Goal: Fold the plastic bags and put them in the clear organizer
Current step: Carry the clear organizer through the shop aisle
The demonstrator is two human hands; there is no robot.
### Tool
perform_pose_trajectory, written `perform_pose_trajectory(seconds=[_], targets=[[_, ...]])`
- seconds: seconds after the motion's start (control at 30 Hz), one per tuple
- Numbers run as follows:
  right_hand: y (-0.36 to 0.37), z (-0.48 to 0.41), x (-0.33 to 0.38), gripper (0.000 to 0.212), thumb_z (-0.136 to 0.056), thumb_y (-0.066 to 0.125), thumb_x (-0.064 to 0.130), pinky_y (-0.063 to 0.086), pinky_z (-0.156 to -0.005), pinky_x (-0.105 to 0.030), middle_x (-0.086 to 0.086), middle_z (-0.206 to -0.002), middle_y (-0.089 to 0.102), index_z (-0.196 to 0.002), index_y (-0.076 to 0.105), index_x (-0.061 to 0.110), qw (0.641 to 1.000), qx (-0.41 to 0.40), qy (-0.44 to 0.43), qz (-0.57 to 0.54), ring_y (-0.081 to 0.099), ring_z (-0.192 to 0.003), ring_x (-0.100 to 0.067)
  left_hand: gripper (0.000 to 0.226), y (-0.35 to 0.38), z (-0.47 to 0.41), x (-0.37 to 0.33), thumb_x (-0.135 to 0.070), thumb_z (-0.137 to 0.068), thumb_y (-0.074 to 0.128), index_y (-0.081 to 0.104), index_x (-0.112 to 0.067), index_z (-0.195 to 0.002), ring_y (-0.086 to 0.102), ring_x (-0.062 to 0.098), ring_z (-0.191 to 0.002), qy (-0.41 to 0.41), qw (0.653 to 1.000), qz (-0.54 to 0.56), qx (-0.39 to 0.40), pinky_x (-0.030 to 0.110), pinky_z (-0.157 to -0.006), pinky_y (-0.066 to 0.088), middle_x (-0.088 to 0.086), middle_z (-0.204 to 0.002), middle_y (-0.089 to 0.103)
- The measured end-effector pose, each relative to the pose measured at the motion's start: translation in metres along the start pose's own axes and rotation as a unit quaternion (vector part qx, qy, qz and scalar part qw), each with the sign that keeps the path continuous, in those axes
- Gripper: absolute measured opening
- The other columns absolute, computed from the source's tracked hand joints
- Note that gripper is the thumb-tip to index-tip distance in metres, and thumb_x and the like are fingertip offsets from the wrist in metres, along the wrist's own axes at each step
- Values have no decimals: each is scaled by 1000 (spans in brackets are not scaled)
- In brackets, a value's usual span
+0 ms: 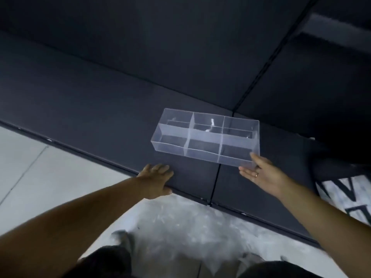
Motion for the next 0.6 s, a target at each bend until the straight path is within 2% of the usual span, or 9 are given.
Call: perform_pose_trajectory(seconds=[0.1,0.23,0.33,0.37,0.4,0.47,0.53,0.57,0.6], targets=[[-15,-29,-13,40,-90,63,23,53,-77,-40,-15,-100,59,-125,43,16,1000,9,-18,22,64,-97,-31,71,27,-14,1,-58,-97,27,2,-23,-154,-4,25,-148,17,999,-34,-14,43,-117,1,3,-161,-8],[-24,-39,-23,29,-93,60,22,49,-88,-42,-13,-104,55,-118,49,10,996,-4,-26,82,62,-95,-30,73,46,-23,1,-60,-96,30,-4,-29,-153,-14,24,-147,7,999,-6,-35,45,-118,3,0,-159,-19],[-24,-29,-24,24,-96,57,25,45,-98,-43,-14,-124,51,-111,55,7,973,-55,-43,218,56,-108,-32,74,45,-27,5,-62,-95,31,-3,-31,-152,-15,21,-147,4,999,29,-41,45,-119,6,-4,-159,-20],[-23,-23,-23,34,-95,57,28,43,-99,-44,-15,-132,47,-120,53,6,939,-84,-68,326,53,-114,-34,74,45,-26,5,-62,-95,31,-4,-32,-152,-15,20,-147,5,999,28,-40,44,-119,6,-4,-159,-20],[-22,-16,-21,46,-94,58,32,42,-101,-45,-16,-138,43,-129,48,5,878,-119,-112,450,49,-120,-37,74,47,-25,5,-62,-95,31,-4,-32,-152,-16,20,-147,7,999,24,-41,45,-119,5,-4,-159,-21],[-2,1,-21,63,-90,59,39,35,-105,-45,-18,-145,32,-141,37,10,698,-147,-275,644,37,-129,-39,75,52,-25,5,-62,-95,31,-8,-32,-152,-18,21,-146,9,999,7,-48,46,-119,3,-4,-158,-23],[37,14,-45,75,-91,52,50,18,-115,-46,-11,-157,16,-151,20,19,539,-78,-400,737,19,-142,-34,77,56,-25,4,-62,-95,32,-12,-31,-151,-21,21,-145,8,998,-8,-59,47,-118,-1,-3,-157,-26],[53,14,-62,78,-92,45,56,7,-118,-47,-6,-161,5,-153,8,24,496,-45,-411,764,7,-146,-30,78,58,-26,4,-62,-95,32,-14,-31,-151,-23,22,-144,8,998,-11,-64,47,-117,-3,-3,-156,-28],[67,7,-78,79,-93,37,61,-2,-118,-48,-1,-162,-5,-153,-2,28,482,-30,-400,779,-4,-148,-27,80,61,-26,3,-62,-94,32,-15,-31,-150,-25,22,-144,9,998,-14,-68,48,-116,-5,-3,-156,-29]])
Point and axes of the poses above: each hand's wrist, its own z-axis away from the middle knuckle, its own y-axis out of the palm, x = y × z, the point moved 5 cm from there along -z, towards the middle knuckle
